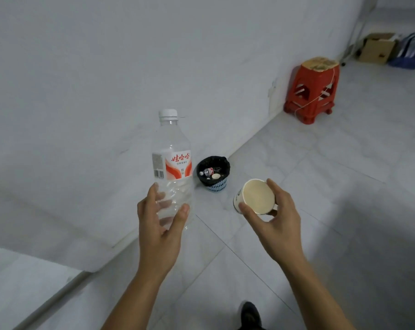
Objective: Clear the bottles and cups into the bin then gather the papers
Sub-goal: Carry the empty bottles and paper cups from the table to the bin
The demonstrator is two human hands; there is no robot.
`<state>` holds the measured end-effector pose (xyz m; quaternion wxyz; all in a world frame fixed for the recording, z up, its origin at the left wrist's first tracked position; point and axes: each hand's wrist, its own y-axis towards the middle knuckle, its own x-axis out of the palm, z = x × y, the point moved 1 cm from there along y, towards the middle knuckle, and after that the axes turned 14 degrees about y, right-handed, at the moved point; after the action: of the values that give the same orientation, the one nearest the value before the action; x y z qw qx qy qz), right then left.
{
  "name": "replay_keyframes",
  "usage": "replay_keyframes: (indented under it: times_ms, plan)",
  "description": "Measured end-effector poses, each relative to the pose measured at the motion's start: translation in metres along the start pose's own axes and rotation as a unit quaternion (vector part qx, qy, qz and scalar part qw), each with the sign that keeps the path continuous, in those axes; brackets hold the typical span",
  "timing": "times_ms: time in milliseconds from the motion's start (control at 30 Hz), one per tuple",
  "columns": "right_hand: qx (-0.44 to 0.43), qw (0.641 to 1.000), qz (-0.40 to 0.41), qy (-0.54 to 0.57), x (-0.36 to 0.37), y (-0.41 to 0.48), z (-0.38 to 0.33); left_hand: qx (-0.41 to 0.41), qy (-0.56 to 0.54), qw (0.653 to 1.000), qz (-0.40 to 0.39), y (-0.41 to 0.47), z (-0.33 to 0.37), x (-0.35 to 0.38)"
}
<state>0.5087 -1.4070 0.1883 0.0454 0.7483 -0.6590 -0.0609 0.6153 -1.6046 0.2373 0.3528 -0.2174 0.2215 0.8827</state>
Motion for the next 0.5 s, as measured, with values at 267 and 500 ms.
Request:
replay_keyframes:
  times_ms: [267,500]
  plan:
    - [0.007,0.998,-0.057,-0.041,0.09,0.186,0.024,-0.048,0.019,0.999,-0.004,0.184,-0.054,0.047]
    - [0.091,0.992,-0.022,-0.09,0.17,0.369,0.109,-0.097,0.044,0.991,-0.083,0.377,-0.149,0.157]
